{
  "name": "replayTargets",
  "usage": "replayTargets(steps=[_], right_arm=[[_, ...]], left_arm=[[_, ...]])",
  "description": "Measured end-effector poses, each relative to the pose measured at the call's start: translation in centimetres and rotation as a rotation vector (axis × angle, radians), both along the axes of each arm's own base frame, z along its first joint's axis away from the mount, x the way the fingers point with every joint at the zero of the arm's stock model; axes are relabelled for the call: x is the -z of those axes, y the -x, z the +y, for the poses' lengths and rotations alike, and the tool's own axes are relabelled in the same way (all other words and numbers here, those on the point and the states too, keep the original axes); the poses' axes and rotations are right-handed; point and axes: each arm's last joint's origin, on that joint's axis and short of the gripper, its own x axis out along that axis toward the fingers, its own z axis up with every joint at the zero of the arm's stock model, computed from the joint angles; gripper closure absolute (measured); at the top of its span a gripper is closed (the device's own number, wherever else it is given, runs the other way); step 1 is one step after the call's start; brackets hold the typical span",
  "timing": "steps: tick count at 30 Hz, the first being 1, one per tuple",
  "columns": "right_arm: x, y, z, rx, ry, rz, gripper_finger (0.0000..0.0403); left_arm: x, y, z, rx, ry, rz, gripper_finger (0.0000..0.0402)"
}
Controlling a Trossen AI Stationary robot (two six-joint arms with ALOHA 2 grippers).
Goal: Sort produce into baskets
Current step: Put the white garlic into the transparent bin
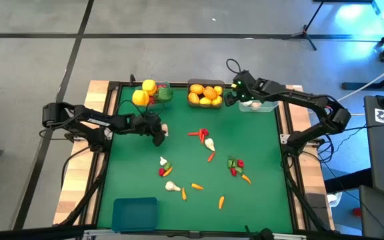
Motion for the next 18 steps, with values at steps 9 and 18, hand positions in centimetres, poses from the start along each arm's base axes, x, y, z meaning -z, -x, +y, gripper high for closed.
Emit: replayTargets(steps=[9,18], right_arm=[[-1.3,-3.7,3.2,-0.382,0.133,-0.142,0.0100],[-4.2,-7.1,6.4,-0.706,0.430,-0.360,0.0100]], left_arm=[[-0.9,-0.4,0.0,-0.015,0.043,-0.098,0.0277],[-8.3,-1.9,0.6,0.013,-0.068,-0.388,0.0278]])
